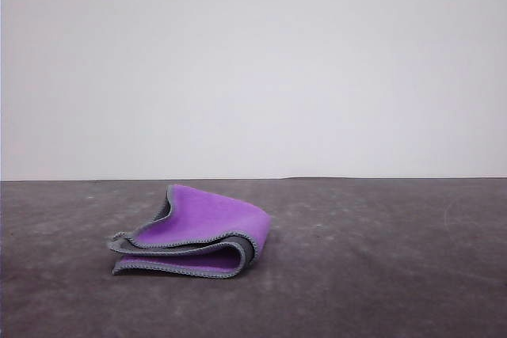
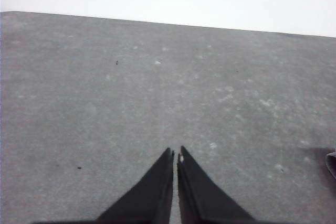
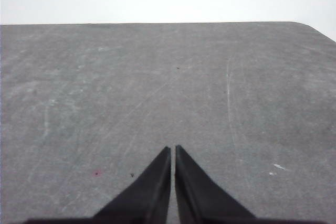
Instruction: Fold clothes
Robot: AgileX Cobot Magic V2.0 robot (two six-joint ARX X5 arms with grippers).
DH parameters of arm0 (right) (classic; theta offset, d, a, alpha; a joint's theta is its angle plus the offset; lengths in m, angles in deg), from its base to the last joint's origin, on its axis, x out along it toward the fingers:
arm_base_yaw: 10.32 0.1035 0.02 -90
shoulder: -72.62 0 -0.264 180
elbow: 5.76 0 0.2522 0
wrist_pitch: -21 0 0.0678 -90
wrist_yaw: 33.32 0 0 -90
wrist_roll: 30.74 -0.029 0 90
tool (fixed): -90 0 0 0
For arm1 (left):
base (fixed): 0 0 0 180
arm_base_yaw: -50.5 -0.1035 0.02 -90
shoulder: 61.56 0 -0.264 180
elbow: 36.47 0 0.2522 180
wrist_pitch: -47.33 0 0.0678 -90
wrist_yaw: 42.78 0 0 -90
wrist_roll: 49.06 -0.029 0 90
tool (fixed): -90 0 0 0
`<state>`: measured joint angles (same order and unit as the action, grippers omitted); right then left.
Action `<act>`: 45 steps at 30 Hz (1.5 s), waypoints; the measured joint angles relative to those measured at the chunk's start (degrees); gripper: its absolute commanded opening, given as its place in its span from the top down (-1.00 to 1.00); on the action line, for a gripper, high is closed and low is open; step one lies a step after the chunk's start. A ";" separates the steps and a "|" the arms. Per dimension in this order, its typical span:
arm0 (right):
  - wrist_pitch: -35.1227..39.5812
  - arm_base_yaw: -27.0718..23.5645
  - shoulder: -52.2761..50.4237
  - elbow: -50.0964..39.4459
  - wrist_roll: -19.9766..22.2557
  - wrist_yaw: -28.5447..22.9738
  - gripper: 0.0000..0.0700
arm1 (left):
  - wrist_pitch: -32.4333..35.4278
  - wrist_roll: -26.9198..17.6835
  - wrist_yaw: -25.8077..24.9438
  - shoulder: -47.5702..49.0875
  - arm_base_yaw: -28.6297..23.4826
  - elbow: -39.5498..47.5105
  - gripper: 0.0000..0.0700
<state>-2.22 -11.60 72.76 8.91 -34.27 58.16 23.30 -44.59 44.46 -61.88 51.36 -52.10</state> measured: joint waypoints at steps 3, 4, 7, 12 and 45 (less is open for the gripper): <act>0.00 0.00 0.00 0.00 -0.02 0.01 0.97 | 0.00 0.00 0.02 0.00 0.00 0.00 1.00; 0.00 0.00 0.00 0.00 -0.02 0.00 0.97 | 0.00 0.00 0.02 0.00 0.00 0.00 1.00; 0.00 0.00 0.00 0.00 -0.16 -0.01 0.97 | 0.00 0.00 0.02 0.00 0.00 0.00 1.00; 0.00 0.00 0.00 0.00 -0.33 -0.01 0.97 | 0.00 0.00 0.02 0.01 0.00 0.00 1.00; 0.00 0.00 0.00 0.00 -0.33 0.00 0.97 | 0.00 0.00 0.02 0.00 0.00 0.00 1.00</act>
<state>-2.22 -11.60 72.76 8.91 -34.60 58.16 23.30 -44.59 44.48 -61.88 51.36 -52.10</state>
